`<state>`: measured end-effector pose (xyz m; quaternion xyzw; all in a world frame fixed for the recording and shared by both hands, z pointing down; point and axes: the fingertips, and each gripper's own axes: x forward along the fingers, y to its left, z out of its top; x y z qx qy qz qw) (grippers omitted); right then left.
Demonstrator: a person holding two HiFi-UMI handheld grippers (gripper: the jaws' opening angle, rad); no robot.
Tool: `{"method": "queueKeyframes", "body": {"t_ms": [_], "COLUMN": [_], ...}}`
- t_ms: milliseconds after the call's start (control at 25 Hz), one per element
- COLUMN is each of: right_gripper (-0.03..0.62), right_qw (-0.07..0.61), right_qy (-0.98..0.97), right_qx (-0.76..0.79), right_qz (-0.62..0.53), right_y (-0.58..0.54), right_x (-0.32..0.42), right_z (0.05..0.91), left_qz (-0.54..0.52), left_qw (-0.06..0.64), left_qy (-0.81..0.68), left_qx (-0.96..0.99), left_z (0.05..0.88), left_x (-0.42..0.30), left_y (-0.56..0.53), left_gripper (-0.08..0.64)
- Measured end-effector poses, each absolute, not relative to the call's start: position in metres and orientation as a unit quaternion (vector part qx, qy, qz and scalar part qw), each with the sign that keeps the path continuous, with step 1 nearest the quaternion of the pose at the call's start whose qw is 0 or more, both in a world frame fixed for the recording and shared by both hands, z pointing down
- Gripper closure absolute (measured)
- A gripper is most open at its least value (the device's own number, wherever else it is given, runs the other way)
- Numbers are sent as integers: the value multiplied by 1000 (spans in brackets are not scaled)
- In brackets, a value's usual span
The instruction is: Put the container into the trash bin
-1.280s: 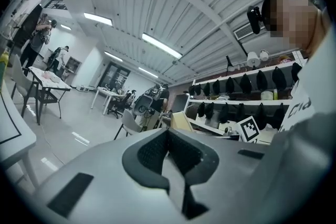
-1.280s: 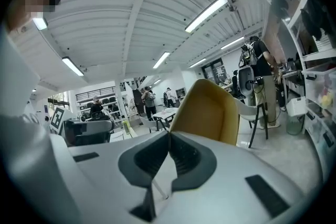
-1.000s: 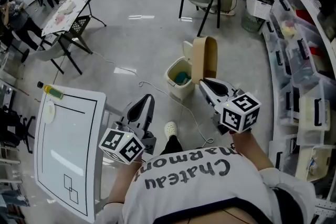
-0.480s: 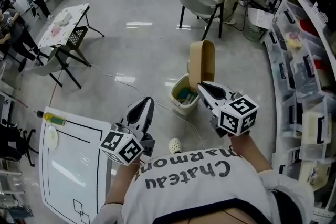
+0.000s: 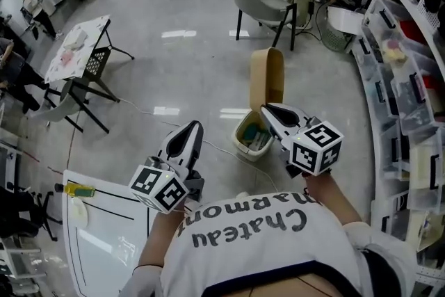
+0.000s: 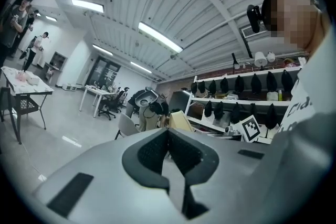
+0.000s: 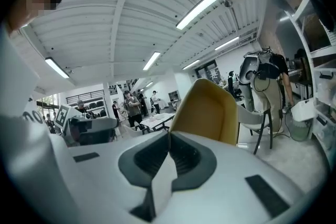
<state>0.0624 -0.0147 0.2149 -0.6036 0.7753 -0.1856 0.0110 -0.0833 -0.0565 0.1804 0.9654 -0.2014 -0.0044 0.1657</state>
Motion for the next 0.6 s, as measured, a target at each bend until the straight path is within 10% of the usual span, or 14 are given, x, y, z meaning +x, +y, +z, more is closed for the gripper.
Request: {"method": "queueKeyframes", "body": {"t_ms": [600], "right_gripper": [558], "right_qw": [-43], "right_qy": [774], "right_qx": [-577], "right_qz": [-257], "right_y": [-52], "right_x": [26], "right_z": [279], "left_qz": [11], "left_qw": [181], "left_qy": [-188], "left_qx": [965], "left_z": [210], "left_x": [-86], "left_y": [-90], "left_gripper": [537]}}
